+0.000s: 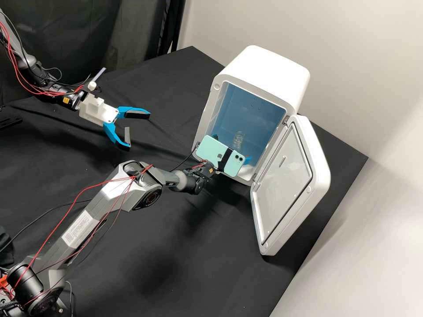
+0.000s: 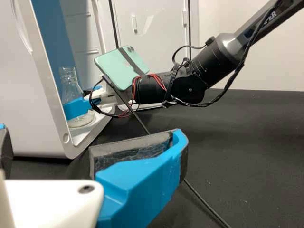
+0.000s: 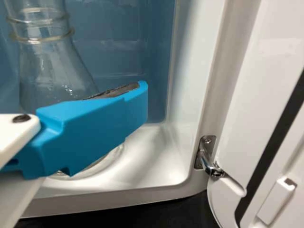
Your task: Take the flask out of the incubator
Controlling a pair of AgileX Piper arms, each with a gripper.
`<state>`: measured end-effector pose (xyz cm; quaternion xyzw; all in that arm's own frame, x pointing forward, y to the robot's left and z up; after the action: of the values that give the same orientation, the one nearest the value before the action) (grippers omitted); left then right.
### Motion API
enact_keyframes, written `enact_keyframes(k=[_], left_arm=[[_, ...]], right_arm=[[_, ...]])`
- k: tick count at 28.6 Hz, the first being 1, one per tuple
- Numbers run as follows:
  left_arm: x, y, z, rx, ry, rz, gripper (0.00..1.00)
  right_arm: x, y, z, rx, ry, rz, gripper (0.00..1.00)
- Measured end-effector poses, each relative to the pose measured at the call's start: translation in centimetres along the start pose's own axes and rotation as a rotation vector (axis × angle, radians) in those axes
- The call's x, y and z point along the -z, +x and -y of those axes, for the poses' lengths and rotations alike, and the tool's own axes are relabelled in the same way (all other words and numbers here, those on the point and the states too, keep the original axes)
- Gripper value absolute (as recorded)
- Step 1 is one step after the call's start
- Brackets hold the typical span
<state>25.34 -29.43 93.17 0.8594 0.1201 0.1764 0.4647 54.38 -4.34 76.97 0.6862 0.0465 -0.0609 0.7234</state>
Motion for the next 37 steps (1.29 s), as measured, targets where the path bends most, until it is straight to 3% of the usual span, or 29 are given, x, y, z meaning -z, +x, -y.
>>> enact_keyframes(k=[13,14,33,37], left_arm=[[-0.01,-0.04,0.06,0.002,-0.001,0.000,1.00],[-0.01,-0.04,0.06,0.002,-0.001,0.000,1.00],[-0.01,-0.04,0.06,0.002,-0.001,0.000,1.00],[-0.01,-0.04,0.06,0.002,-0.001,0.000,1.00]], right_arm=[[0.21,0.12,-0.26,-0.008,-0.002,-0.007,1.00],[0.21,0.12,-0.26,-0.008,-0.002,-0.007,0.00],[-0.05,0.06,-0.59,-0.017,0.019,-0.010,0.00],[-0.32,0.13,-0.24,-0.019,0.021,-0.018,0.00]])
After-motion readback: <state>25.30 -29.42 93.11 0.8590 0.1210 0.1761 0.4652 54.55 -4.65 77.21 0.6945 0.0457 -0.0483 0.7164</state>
